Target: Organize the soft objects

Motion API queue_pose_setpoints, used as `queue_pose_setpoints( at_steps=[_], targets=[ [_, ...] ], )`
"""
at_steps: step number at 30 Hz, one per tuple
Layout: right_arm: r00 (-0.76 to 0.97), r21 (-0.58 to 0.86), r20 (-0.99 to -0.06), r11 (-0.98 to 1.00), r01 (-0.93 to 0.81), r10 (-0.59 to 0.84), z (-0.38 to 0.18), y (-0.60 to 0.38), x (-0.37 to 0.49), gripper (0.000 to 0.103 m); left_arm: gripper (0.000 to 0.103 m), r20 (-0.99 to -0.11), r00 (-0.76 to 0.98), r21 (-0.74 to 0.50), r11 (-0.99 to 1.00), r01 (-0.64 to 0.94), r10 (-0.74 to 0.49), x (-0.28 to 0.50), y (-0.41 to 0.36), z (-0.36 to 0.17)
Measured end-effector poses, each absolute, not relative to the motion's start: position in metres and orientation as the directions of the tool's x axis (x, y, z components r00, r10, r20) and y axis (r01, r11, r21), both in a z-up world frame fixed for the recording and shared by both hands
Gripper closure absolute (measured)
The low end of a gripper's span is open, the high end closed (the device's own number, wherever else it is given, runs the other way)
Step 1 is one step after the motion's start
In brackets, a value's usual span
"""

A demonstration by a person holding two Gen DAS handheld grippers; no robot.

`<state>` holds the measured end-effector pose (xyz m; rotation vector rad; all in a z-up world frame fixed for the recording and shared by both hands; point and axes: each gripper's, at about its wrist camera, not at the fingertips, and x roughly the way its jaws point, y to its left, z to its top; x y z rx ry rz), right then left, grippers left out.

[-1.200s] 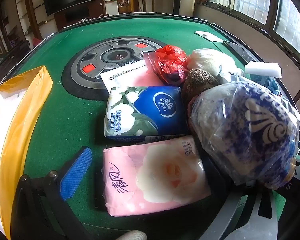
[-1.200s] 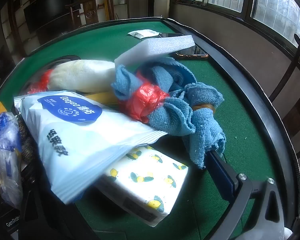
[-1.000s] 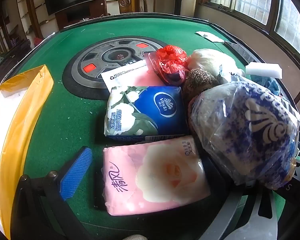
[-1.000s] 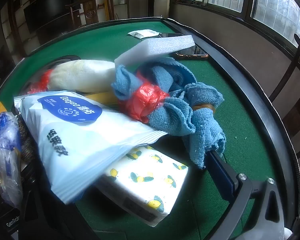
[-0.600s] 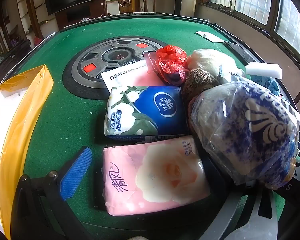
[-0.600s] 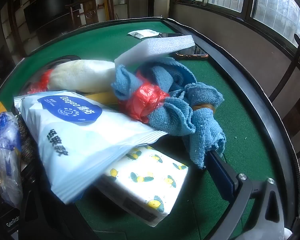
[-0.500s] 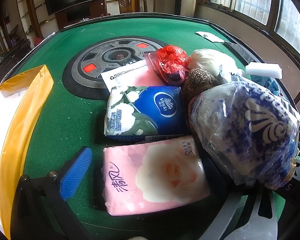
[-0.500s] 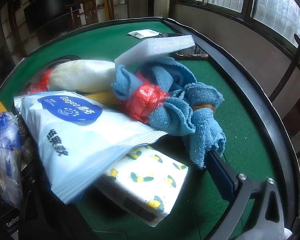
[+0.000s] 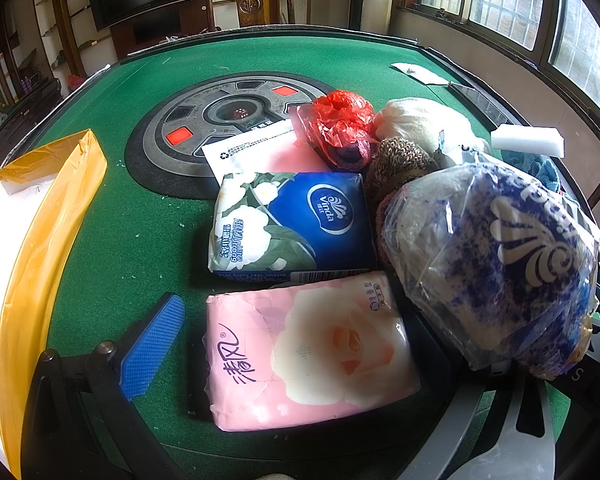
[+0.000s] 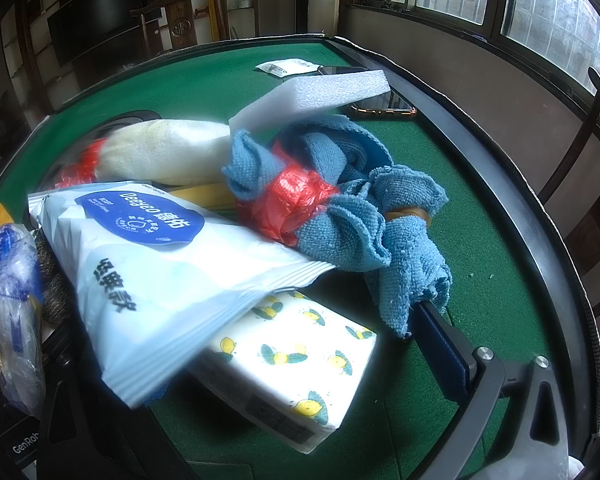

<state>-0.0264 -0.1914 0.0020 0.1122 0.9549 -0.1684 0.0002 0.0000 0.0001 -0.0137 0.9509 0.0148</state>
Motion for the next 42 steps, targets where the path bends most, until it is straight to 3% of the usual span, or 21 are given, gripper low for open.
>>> queue_pose_setpoints(
  at_steps=[29,36,42],
  targets=[
    [0.566,0.021,-0.819,0.981,0.192,-0.093,0.002,-0.191,-0.026,0.001,0.000,-0.814,0.581,-0.003,1.000,-0.031,0.016,-0.001,0.000,0.000],
    [0.566,0.021,-0.819,0.981,0.192,-0.093,0.002,-0.191,-0.026,0.001,0.000,-0.855,0.513,-0.014,0.991,0.130,-0.080,-0.028,0.007,0.002],
    [0.566,0.019,-0.819,0.981,0.192,-0.095,0.004,-0.191,-0.028,0.001,0.000,-0.848,0.527,-0.007,0.997,0.077,-0.047,-0.048,0.028,0.003]
  ],
)
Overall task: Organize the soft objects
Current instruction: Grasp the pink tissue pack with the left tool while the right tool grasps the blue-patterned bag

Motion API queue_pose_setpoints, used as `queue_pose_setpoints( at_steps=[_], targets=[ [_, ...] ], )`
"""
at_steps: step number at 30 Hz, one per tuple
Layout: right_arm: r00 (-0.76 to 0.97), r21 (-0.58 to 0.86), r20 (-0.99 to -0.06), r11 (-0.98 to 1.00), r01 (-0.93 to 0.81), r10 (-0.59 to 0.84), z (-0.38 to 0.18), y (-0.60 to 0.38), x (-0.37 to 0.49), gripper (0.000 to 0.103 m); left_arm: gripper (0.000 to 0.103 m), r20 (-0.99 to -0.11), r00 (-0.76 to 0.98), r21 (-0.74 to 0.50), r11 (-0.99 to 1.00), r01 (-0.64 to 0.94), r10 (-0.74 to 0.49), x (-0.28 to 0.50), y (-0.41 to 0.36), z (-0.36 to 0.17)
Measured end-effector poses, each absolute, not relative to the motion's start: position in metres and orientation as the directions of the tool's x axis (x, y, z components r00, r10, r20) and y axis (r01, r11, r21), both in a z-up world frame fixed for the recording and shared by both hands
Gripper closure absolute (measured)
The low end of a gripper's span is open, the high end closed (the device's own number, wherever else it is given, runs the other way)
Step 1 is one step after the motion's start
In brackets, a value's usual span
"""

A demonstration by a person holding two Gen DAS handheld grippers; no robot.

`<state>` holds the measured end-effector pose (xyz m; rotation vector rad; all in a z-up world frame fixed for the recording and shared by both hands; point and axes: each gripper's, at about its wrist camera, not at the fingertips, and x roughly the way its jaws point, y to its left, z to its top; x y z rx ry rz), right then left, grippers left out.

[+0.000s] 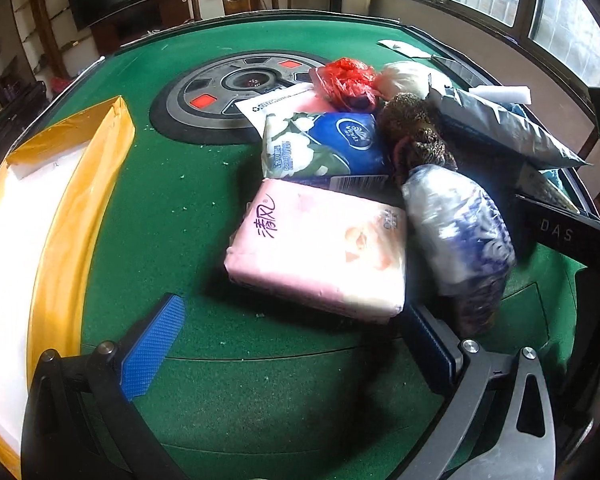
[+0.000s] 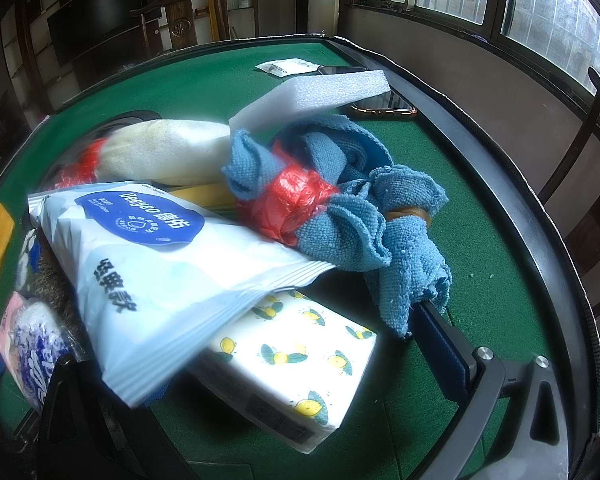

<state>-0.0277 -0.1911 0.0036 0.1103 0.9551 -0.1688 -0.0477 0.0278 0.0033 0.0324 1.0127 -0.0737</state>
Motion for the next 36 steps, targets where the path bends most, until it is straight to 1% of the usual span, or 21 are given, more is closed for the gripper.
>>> queue_pose_setpoints(
  at_steps=[4,7,8,10,11,12,13,16,18,19,21,22,24,26,27,29,31,33,34,35,36],
  targets=[
    [0.567,0.024,-0.819,0.982,0.190,-0.090,0.001,-0.192,-0.026,0.001,0.000,-0.848,0.529,-0.001,0.998,0.064,-0.034,-0.050,0.028,0.003],
    [0.528,0.037,-0.849,0.996,0.079,-0.010,0.006,-0.189,-0.028,0.001,0.000,-0.851,0.521,-0.015,0.995,0.097,-0.063,-0.048,0.030,0.004],
    [0.521,0.048,-0.853,0.997,0.054,0.013,0.008,-0.192,-0.031,0.001,0.000,-0.849,0.522,-0.028,0.994,0.110,-0.082,-0.049,0.032,0.005],
    [0.531,0.087,-0.846,0.994,0.065,0.039,0.008,-0.197,-0.039,0.001,0.000,-0.833,0.530,-0.111,0.986,0.121,-0.158,-0.054,0.043,0.009],
    [0.520,0.067,-0.854,0.995,0.071,0.020,0.007,-0.196,-0.041,0.001,0.000,-0.826,0.532,-0.154,0.982,0.109,-0.188,-0.055,0.050,0.012],
    [0.500,0.010,-0.866,0.999,0.051,-0.017,0.005,-0.188,-0.039,0.001,0.000,-0.819,0.537,-0.179,0.979,0.093,-0.201,-0.057,0.056,0.014],
    [0.506,0.021,-0.862,0.999,0.026,0.005,0.005,-0.186,-0.038,0.001,0.000,-0.811,0.546,-0.200,0.977,0.078,-0.210,-0.059,0.062,0.017],
    [0.490,0.025,-0.872,0.999,0.020,0.012,0.007,-0.185,-0.036,0.001,0.000,-0.777,0.599,-0.185,0.980,0.074,-0.192,-0.069,0.069,0.030],
    [0.491,0.064,-0.871,0.997,0.048,0.032,0.011,-0.191,-0.042,0.001,0.000,-0.750,0.631,-0.190,0.978,0.082,-0.198,-0.075,0.072,0.039],
    [0.509,0.095,-0.859,0.994,0.060,0.051,0.015,-0.196,-0.049,0.002,0.000,-0.744,0.640,-0.184,0.980,0.078,-0.191,-0.077,0.073,0.042],
    [0.567,0.114,-0.823,0.990,0.086,0.045,0.028,-0.207,-0.066,0.002,0.000,-0.745,0.643,-0.174,0.982,0.068,-0.177,-0.079,0.076,0.046],
    [0.622,0.117,-0.782,0.987,0.109,0.024,0.037,-0.213,-0.076,0.001,0.000,-0.747,0.640,-0.179,0.982,0.066,-0.180,-0.078,0.077,0.047],
    [0.739,0.117,-0.673,0.981,0.157,-0.038,0.057,-0.221,-0.093,0.001,0.000,-0.756,0.629,-0.186,0.981,0.061,-0.182,-0.076,0.080,0.046],
    [0.817,0.117,-0.571,0.976,0.181,-0.083,0.069,-0.225,-0.101,0.001,0.000,-0.772,0.606,-0.203,0.978,0.051,-0.192,-0.065,0.078,0.042],
    [0.827,0.120,-0.556,0.977,0.176,-0.081,0.071,-0.225,-0.099,0.001,0.000,-0.780,0.597,-0.207,0.978,0.041,-0.190,-0.061,0.076,0.039],
    [0.826,0.129,-0.558,0.976,0.175,-0.074,0.064,-0.224,-0.087,0.001,0.000,-0.790,0.581,-0.224,0.974,0.022,-0.195,-0.053,0.071,0.034],
    [0.795,0.133,-0.604,0.976,0.170,-0.056,0.055,-0.224,-0.078,0.001,0.000,-0.787,0.584,-0.231,0.973,0.023,-0.200,-0.049,0.066,0.033],
    [0.796,0.148,-0.605,0.977,0.153,-0.033,0.055,-0.223,-0.079,0.002,0.000,-0.787,0.592,-0.196,0.980,0.025,-0.172,-0.045,0.061,0.032],
    [0.799,0.143,-0.600,0.977,0.156,-0.040,0.056,-0.223,-0.079,0.001,0.004,-0.790,0.593,-0.172,0.985,0.035,-0.158,-0.043,0.058,0.030],
    [0.801,0.141,-0.597,0.978,0.155,-0.041,0.056,-0.222,-0.082,0.001,0.025,-0.793,0.592,-0.148,0.988,0.042,-0.144,-0.041,0.056,0.029],
    [0.800,0.141,-0.599,0.978,0.154,-0.039,0.054,-0.222,-0.084,0.001,0.036,-0.796,0.590,-0.128,0.991,0.049,-0.132,-0.038,0.053,0.027]
  ],
)
